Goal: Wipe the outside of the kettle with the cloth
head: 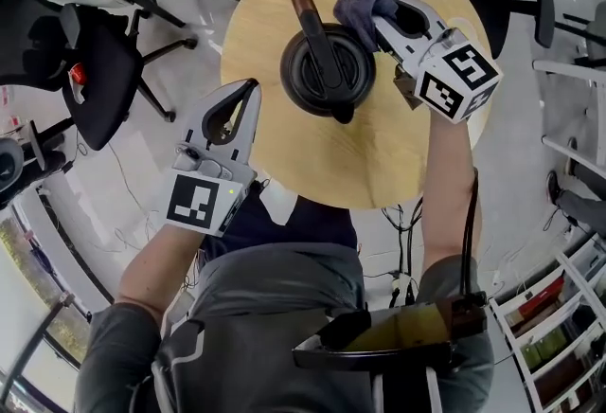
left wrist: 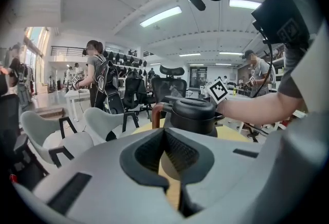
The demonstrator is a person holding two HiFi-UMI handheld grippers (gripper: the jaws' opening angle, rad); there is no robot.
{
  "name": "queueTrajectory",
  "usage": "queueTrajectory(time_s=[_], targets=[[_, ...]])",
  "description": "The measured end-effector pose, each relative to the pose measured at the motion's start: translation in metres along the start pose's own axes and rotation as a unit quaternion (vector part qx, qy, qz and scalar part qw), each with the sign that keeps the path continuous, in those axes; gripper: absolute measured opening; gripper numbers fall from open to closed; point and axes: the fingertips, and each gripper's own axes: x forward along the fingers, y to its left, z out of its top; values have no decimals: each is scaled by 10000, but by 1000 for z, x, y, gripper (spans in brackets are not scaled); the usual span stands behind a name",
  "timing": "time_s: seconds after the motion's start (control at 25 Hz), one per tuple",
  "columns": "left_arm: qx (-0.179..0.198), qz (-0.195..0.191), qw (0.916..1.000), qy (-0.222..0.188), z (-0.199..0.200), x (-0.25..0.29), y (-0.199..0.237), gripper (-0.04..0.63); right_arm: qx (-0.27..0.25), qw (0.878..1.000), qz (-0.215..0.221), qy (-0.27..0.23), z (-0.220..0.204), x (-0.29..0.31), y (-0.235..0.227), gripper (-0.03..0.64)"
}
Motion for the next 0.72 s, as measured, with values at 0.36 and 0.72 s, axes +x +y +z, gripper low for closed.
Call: queueTrajectory(time_s=[0.36, 0.72], targets=[[216, 155, 9996, -44, 8, -5, 9, 9, -216, 9889, 1420, 372, 11, 31, 28, 95], [102, 59, 9999, 77, -20, 4, 21, 9, 239, 9787, 1848, 864, -31, 54, 14, 95]])
